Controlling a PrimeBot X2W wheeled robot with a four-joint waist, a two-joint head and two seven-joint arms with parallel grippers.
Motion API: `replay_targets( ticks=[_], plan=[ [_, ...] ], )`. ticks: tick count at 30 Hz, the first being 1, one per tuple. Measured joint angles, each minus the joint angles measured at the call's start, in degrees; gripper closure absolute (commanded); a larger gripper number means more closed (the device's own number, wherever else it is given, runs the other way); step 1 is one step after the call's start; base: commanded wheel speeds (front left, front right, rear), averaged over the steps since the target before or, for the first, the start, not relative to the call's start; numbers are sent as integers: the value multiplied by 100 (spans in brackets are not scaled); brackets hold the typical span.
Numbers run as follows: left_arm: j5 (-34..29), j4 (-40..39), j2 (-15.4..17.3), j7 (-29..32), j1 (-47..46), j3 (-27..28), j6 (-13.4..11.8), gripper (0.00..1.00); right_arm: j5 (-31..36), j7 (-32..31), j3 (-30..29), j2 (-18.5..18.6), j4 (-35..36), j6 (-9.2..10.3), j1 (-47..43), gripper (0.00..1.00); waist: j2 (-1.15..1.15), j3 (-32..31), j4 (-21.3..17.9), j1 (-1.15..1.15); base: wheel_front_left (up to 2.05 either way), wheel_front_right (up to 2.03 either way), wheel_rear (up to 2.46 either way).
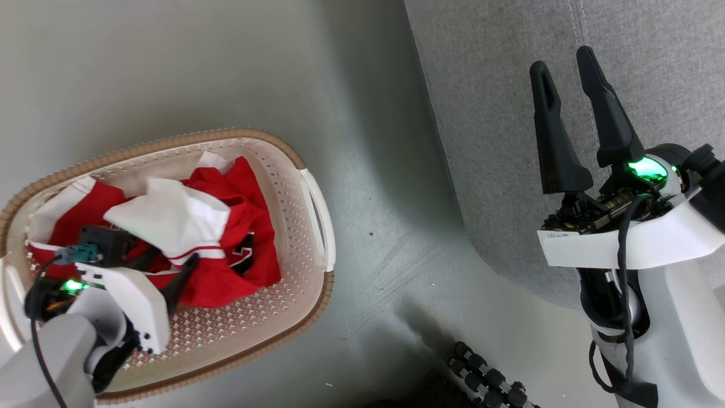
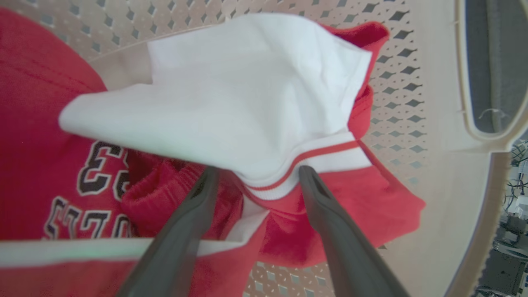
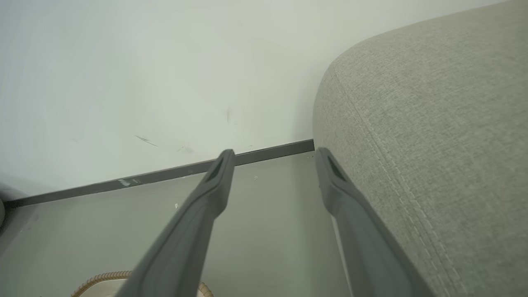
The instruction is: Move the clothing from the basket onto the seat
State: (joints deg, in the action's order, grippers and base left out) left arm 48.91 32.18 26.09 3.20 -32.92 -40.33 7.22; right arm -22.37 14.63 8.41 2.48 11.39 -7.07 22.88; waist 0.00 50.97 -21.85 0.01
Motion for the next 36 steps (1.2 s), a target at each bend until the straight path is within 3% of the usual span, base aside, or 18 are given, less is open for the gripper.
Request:
replay_targets(
  ticks=[16, 17, 18, 19, 20, 36],
  plan=[
    [-101, 192, 193, 281, -321, -282, 4, 0, -183, 0, 149, -2, 118, 0, 181, 0, 0, 339, -278, 0, 0, 0, 0],
    [-101, 186, 193, 281, -334, -293, 5, 5, -183, 0, 151, -2, 120, 0, 219, 0, 0, 351, -289, 0, 0, 0, 0],
    [-101, 183, 194, 281, -339, -299, 5, 56, -183, 0, 153, -2, 127, 0, 235, 0, 0, 361, -301, 0, 0, 0, 0],
    [-100, 183, 202, 281, -340, -307, 5, 71, -183, 0, 158, -2, 127, 0, 233, 0, 0, 370, -312, 0, 0, 0, 0],
    [-97, 183, 215, 280, -340, -315, 4, 100, -185, 0, 163, -2, 126, 0, 233, 0, 0, 375, -322, 0, 0, 0, 0],
    [203, -178, 297, 108, -430, -523, 4, 100, -185, 0, 77, -3, 99, 0, 450, 0, 0, 248, -279, 0, 0, 0, 0]
  ],
)
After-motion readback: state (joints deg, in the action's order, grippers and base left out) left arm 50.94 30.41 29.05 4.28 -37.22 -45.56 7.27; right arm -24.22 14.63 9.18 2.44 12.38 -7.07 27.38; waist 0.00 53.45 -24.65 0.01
